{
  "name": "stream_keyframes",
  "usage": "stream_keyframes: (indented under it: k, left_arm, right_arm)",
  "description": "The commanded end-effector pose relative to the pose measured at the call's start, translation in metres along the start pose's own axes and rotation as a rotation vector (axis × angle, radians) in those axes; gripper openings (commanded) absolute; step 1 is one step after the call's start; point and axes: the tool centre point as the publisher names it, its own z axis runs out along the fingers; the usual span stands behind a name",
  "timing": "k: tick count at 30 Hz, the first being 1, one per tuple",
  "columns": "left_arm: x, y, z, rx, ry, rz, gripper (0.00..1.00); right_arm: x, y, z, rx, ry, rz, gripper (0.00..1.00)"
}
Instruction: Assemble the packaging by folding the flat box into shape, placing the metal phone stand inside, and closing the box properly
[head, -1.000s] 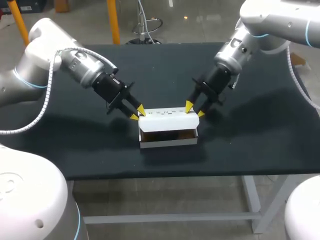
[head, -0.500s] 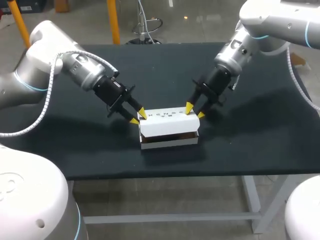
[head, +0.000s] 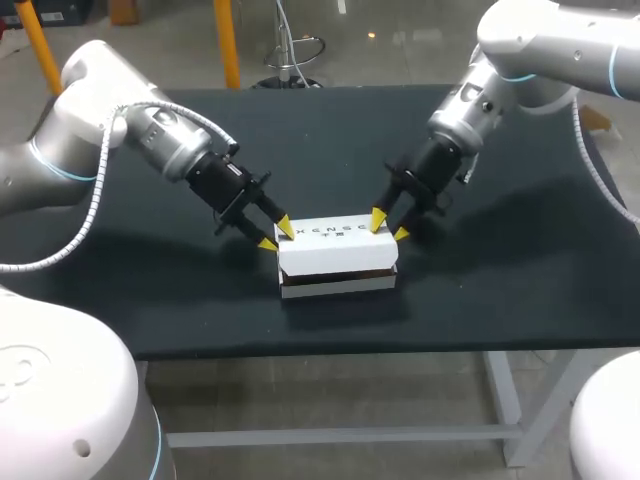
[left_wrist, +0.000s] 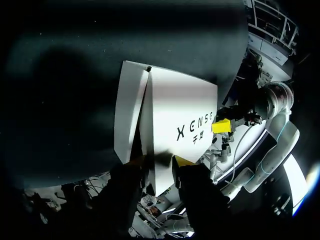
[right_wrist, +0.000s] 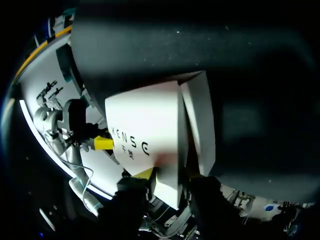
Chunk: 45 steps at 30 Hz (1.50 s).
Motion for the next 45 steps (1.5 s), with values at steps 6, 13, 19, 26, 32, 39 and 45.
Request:
stream_keyframes:
  k: [6,13,19,26,32,39,45]
  left_arm:
    - [0.002,-0.002,-0.003,-0.005,-0.014,0.003,0.40]
    - [-0.001,0.002,-0.008,0.019,-0.032,0.014,0.58]
    - [-0.003,0.011,-0.020,0.058,-0.050,0.043,0.99]
    - [0.006,0.022,-0.032,0.098,-0.114,0.108,1.00]
    - [0.023,0.035,-0.038,0.152,-0.246,0.257,1.00]
    - [0.048,0.057,-0.036,0.214,-0.473,0.488,1.00]
    - [0.057,0.061,-0.034,0.209,-0.623,0.685,1.00]
  right_arm:
    - [-0.002,0.004,0.005,0.000,-0.004,0.000,0.38]
    - [-0.002,0.004,0.005,-0.005,-0.011,-0.001,0.38]
    - [-0.002,0.005,0.005,-0.007,-0.009,-0.002,0.38]
    - [-0.004,0.007,0.005,-0.002,-0.004,0.000,0.39]
    - [-0.004,0.007,0.005,-0.002,-0.004,0.000,0.40]
    - [-0.004,0.007,0.005,-0.002,-0.004,0.000,0.39]
    - [-0.004,0.007,0.005,-0.002,-0.004,0.000,0.40]
